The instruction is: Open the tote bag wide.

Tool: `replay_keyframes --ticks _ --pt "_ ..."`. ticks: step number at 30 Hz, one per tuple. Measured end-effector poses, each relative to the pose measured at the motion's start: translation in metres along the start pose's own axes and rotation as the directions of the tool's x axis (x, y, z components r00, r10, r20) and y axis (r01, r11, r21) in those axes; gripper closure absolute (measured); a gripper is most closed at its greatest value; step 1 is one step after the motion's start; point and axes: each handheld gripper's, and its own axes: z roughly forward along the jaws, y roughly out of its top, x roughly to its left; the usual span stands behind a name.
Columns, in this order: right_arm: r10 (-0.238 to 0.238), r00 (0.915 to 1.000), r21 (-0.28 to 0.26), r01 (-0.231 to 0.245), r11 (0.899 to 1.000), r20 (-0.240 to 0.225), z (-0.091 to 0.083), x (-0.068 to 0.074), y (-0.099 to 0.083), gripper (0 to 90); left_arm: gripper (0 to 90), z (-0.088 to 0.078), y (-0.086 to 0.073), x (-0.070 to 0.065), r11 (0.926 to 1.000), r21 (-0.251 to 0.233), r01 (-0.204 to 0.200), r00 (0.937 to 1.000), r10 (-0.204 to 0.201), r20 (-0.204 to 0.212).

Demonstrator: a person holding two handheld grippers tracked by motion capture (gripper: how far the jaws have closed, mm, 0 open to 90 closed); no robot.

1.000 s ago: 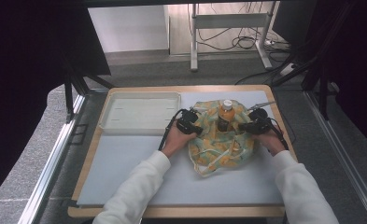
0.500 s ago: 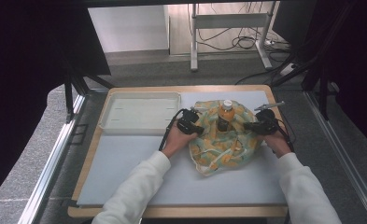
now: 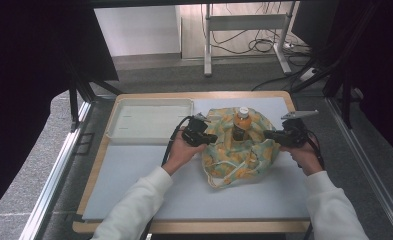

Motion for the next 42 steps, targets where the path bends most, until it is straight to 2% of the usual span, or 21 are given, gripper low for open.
replay_keyframes --ticks 4,7,9,11,14,21,25,30,35,42 --pt "-0.01 0.9999 -0.021 0.01 1.0 -0.006 -0.008 0.004 -0.005 84.7 79.2 -0.011 -0.013 -0.006 0.9997 -0.02 -0.012 0.9999 0.012 0.011" --pt "-0.012 0.9997 -0.02 0.011 1.0 -0.02 -0.012 0.007 -0.009 74.1 63.1 -0.019 -0.022 -0.01 0.9992 -0.023 -0.031 0.9991 0.032 0.027" --pt "-0.022 0.9997 -0.018 0.022 1.0 -0.01 -0.013 0.01 -0.011 66.2 53.4 -0.025 -0.028 -0.013 0.9986 -0.019 -0.05 0.9987 0.05 0.011" --pt "-0.037 0.9991 -0.012 0.036 0.999 -0.022 -0.014 0.012 -0.013 60.2 46.7 -0.03 -0.033 -0.014 0.9983 -0.022 -0.055 0.9985 0.055 -0.005" --pt "-0.054 0.9984 -0.001 0.054 0.999 -0.013 -0.014 0.015 -0.014 53.3 41.4 -0.038 -0.042 -0.015 0.9985 -0.028 -0.047 0.9988 0.047 -0.015" --pt "-0.072 0.9973 -0.028 0.072 0.997 -0.01 -0.018 0.023 -0.015 44.2 39.2 -0.053 -0.065 -0.013 0.9988 -0.041 -0.028 0.9994 0.027 -0.022" --pt "-0.077 0.9969 -0.03 0.077 0.997 -0.013 -0.02 0.025 -0.015 40.3 39.6 -0.062 -0.072 -0.011 0.9995 -0.028 -0.015 0.9995 0.014 -0.027" --pt "-0.076 0.9969 -0.032 0.075 0.997 -0.019 -0.023 0.027 -0.016 37.8 39.8 -0.075 -0.082 -0.012 0.999 -0.045 -0.002 0.9987 0.0 -0.051" --pt "-0.076 0.9969 -0.046 0.075 0.996 -0.019 -0.027 0.028 -0.014 37.6 40.0 -0.078 -0.088 -0.007 0.9989 -0.043 0.021 0.9979 -0.023 -0.061" --pt "-0.099 0.995 -0.044 0.098 0.994 -0.014 -0.025 0.032 -0.009 37.4 40.4 -0.074 -0.092 -0.006 0.9996 -0.027 -0.005 0.9957 0.002 -0.093"
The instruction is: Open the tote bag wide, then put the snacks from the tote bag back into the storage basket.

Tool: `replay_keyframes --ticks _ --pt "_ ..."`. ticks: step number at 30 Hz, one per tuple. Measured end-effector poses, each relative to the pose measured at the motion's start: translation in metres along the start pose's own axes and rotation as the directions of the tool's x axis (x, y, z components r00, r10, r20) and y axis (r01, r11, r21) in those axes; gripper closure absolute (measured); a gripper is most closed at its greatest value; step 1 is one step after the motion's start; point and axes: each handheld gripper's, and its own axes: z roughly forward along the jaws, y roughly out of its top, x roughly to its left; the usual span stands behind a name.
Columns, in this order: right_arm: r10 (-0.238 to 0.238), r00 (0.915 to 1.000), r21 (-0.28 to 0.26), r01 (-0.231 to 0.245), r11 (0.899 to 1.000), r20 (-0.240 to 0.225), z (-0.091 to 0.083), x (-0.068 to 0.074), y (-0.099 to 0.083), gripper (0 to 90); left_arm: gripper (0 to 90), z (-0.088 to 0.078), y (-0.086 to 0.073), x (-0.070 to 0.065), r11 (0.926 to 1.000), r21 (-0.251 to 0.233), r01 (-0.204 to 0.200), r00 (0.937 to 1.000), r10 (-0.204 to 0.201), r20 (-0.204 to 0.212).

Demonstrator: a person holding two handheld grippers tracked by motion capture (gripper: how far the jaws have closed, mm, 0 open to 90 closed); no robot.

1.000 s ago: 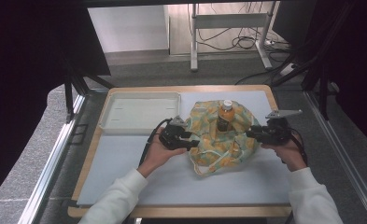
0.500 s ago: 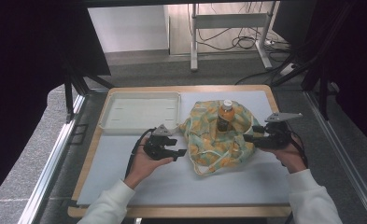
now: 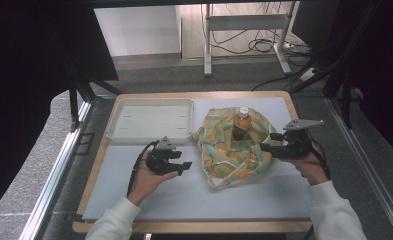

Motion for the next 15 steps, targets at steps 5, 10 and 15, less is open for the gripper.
replay_keyframes --ticks 5,10,15 --pt "-0.003 1.0 0.001 0.003 1.0 -0.001 0.004 0.002 0.004 37.0 40.7 0.003 -0.007 0.003 0.9999 0.013 -0.002 0.9998 0.002 -0.018" --pt "-0.013 0.9999 0.005 0.013 1.0 0.002 0.01 0.005 0.008 36.4 40.7 0.007 -0.008 0.005 0.9995 0.029 -0.008 0.9999 0.008 -0.015" --pt "-0.021 0.9996 0.024 0.02 1.0 0.02 0.016 0.013 0.009 35.4 40.6 0.013 -0.009 0.007 0.9986 0.05 -0.019 0.9996 0.02 -0.019"
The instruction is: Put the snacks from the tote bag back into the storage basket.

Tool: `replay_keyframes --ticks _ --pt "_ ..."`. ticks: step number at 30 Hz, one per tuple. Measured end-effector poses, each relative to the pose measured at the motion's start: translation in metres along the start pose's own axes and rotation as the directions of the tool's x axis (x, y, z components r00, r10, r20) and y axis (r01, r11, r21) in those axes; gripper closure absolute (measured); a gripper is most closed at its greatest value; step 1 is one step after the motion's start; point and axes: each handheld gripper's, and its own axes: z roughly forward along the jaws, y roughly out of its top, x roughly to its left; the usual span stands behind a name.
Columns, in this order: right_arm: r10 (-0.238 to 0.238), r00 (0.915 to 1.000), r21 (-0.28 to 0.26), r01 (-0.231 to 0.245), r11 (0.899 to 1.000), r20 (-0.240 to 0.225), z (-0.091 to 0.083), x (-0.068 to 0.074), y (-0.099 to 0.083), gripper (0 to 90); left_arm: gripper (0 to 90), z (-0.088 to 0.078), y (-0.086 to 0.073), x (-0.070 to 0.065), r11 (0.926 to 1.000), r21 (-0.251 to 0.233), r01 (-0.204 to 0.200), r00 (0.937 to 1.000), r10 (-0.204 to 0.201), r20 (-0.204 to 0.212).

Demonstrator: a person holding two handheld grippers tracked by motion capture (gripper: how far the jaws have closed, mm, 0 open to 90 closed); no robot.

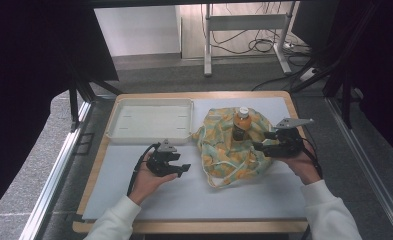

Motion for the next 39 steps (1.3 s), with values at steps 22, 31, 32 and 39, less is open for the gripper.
replay_keyframes --ticks 22,31,32,39 --pt "0.003 0.9984 0.05 -0.005 0.999 0.057 0.017 0.0 0.054 26.5 40.4 0.0 0.001 -0.005 0.9999 -0.008 -0.015 0.9997 0.015 -0.017" --pt "0.033 0.9948 0.1 -0.043 0.994 0.097 0.04 -0.009 0.066 20.3 40.0 -0.002 -0.002 -0.005 0.9999 -0.008 -0.015 0.9998 0.014 -0.017" --pt "0.036 0.9945 0.105 -0.046 0.993 0.099 0.043 -0.011 0.068 19.9 39.9 -0.002 -0.003 -0.005 0.9999 -0.009 -0.006 0.9998 0.006 -0.019" --pt "0.057 0.9924 0.137 -0.072 0.988 0.109 0.065 -0.016 0.075 18.4 39.6 -0.002 -0.004 -0.004 0.9999 -0.01 -0.008 0.9999 0.008 -0.014"
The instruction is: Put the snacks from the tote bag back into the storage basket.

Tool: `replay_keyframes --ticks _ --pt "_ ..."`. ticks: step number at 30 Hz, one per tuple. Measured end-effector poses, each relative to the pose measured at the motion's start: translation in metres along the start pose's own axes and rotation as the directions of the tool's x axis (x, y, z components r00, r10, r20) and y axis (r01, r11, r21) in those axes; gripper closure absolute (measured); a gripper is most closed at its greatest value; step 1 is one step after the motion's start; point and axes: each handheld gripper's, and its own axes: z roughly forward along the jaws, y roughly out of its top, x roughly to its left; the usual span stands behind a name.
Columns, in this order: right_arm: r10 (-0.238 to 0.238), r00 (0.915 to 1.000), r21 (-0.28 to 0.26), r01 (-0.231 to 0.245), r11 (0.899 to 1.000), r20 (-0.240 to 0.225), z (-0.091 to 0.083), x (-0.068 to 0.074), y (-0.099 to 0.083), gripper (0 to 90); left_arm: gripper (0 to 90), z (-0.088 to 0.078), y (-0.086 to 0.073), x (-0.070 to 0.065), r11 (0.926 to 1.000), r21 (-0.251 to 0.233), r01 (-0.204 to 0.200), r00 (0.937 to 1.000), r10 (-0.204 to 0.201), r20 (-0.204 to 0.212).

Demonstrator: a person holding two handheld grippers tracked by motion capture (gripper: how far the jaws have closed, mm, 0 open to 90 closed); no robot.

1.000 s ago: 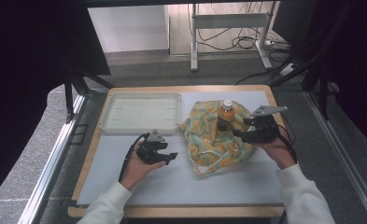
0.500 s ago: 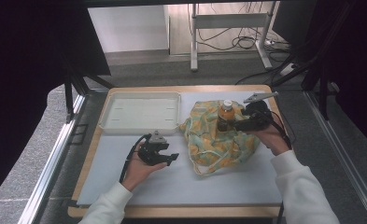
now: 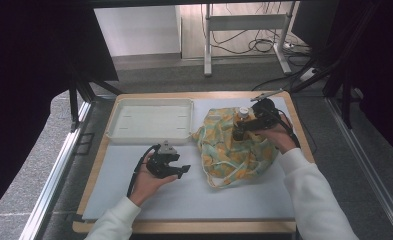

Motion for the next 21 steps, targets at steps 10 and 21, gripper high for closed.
replay_keyframes --ticks 10,21 --pt "-0.048 0.9988 0.091 0.049 0.995 -0.01 0.027 0.008 0.011 24.4 39.2 -0.008 -0.004 0.0 0.9998 -0.019 0.01 0.9999 -0.01 0.01" --pt "-0.106 0.9944 0.139 0.105 0.985 -0.002 0.024 0.01 0.014 30.2 39.1 -0.013 -0.013 -0.001 0.9995 -0.01 0.03 0.9995 -0.03 -0.014"
